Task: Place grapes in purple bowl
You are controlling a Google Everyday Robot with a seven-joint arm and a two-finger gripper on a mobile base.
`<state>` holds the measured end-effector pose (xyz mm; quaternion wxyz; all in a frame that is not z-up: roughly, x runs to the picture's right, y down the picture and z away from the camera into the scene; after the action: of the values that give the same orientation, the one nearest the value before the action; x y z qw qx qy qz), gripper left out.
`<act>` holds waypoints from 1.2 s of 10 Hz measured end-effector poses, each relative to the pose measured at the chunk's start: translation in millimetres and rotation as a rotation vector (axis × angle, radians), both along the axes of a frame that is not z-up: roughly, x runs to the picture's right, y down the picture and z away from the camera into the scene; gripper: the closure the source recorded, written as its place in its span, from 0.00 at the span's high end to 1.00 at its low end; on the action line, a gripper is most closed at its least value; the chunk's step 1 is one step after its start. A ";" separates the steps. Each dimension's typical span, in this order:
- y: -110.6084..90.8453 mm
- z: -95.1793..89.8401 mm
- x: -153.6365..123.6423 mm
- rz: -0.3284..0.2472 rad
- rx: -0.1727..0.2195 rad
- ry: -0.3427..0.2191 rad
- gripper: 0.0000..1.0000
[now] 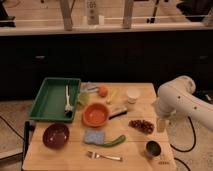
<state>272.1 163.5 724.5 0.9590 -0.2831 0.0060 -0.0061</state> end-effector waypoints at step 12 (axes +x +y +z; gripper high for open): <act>42.7 62.9 -18.7 -0.089 -0.009 -0.100 0.80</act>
<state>253.4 206.2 787.4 0.9556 -0.2863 -0.0293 -0.0627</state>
